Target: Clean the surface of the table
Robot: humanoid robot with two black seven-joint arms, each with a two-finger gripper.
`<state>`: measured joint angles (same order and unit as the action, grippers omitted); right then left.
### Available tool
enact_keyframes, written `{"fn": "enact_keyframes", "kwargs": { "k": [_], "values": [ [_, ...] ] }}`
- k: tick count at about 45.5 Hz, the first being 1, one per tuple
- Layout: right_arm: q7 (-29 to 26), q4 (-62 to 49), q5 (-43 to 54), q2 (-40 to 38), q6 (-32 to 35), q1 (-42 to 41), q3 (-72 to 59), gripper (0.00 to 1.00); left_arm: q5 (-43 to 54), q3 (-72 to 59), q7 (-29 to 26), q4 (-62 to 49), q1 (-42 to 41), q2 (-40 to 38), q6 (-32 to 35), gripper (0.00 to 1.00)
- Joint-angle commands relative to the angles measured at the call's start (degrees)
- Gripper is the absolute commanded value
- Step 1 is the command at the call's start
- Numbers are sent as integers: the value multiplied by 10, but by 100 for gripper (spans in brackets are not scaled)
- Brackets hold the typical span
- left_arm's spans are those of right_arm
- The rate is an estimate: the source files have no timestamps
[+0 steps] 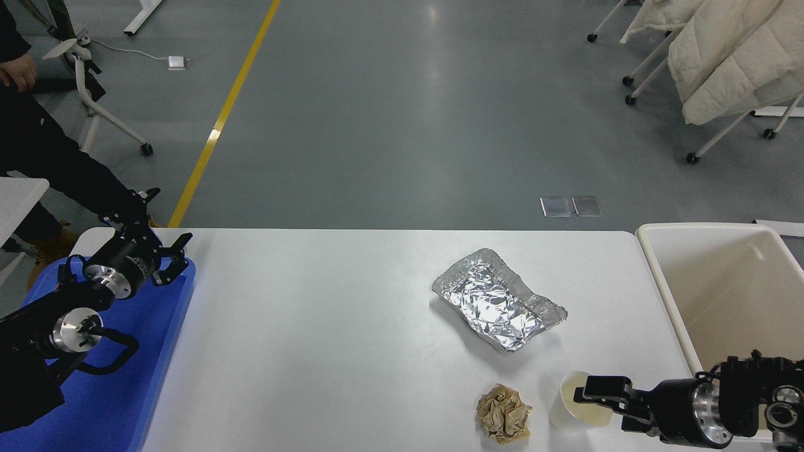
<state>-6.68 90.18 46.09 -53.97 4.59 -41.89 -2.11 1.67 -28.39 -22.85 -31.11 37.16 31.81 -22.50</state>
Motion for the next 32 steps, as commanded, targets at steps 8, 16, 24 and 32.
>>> {"fn": "enact_keyframes", "kwargs": {
  "k": [8,16,24,32],
  "values": [
    [2,-27,8,44,-25,8,0,87,0,0,0,0,0,0,0,100],
    [1,-36,51,57,-27,17,-2,58,0,0,0,0,0,0,0,100],
    [0,-38,54,64,-23,16,-3,25,0,0,0,0,0,0,0,100],
    [0,-48,59,54,-22,8,-14,0,0,0,0,0,0,0,0,100]
  ]
}}
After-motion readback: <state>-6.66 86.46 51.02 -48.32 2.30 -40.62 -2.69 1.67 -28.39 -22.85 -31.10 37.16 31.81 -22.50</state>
